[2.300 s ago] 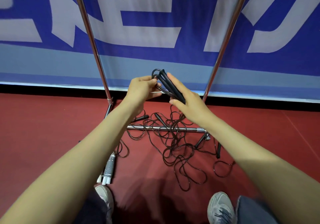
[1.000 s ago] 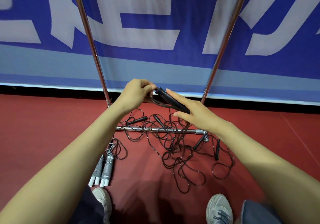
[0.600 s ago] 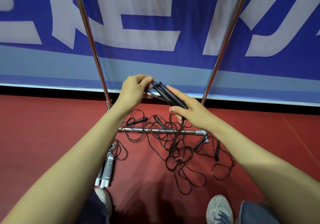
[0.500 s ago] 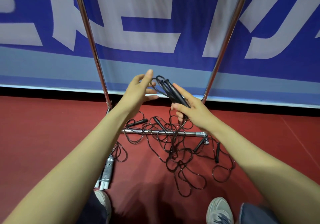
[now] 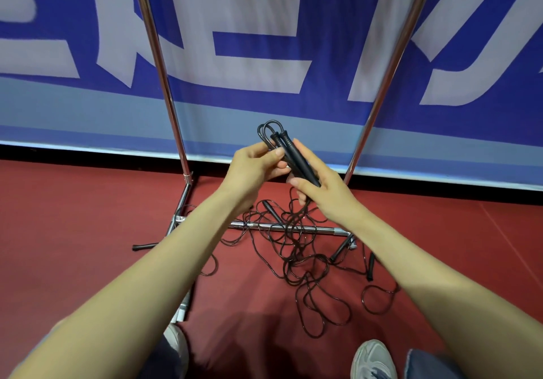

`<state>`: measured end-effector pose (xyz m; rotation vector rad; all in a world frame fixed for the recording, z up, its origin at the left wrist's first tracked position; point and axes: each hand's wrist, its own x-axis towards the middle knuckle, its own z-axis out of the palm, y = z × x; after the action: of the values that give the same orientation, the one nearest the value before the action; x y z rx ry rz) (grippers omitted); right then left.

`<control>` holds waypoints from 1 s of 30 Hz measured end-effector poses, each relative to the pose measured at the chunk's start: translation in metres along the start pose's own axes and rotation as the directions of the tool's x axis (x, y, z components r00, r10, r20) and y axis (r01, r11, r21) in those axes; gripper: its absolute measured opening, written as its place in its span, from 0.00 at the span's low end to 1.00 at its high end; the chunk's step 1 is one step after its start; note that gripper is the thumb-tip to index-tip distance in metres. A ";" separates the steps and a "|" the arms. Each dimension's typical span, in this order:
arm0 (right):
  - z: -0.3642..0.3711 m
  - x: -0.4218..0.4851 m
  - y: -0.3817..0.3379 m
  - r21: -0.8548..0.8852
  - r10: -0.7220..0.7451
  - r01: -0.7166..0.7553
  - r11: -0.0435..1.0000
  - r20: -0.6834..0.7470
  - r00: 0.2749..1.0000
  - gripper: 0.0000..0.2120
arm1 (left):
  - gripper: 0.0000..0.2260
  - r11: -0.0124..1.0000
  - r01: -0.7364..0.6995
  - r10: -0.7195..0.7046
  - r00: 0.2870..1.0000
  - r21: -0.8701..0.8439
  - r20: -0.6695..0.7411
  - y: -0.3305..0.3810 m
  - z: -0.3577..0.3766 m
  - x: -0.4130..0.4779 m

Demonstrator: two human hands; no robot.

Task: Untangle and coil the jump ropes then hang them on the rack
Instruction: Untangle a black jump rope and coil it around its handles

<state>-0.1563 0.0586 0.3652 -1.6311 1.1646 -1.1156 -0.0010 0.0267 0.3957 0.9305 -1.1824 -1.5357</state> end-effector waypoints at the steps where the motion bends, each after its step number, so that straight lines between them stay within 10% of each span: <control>1: 0.001 -0.001 0.000 0.033 -0.005 0.004 0.999 0.013 1.000 0.33 | 0.07 0.999 0.026 -0.025 0.999 -0.039 0.021 0.001 -0.002 0.000; 10: -0.001 -0.005 -0.014 0.435 0.080 -0.165 0.885 0.207 0.975 0.31 | 0.06 0.987 0.122 -0.115 0.991 -0.102 0.075 0.006 -0.006 0.001; 20: -0.005 -0.007 -0.014 -0.140 0.166 -0.143 0.980 0.170 0.971 0.36 | 0.02 0.987 0.157 -0.159 0.984 -0.038 -0.080 -0.002 0.002 0.004; 24: -0.001 -0.012 -0.016 -0.473 0.231 -0.193 0.860 0.021 0.973 0.21 | 0.03 0.995 0.020 -0.007 0.991 0.099 -0.134 0.003 0.004 0.003; 30: 0.003 -0.008 -0.021 -0.331 0.094 -0.089 0.940 0.001 0.996 0.16 | 0.04 0.992 -0.064 0.084 0.979 0.111 -0.183 0.012 0.007 0.003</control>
<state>-0.1500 0.0718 0.3824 -1.8113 1.4620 -0.8782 -0.0057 0.0248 0.4094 1.0642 -1.1566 -1.3066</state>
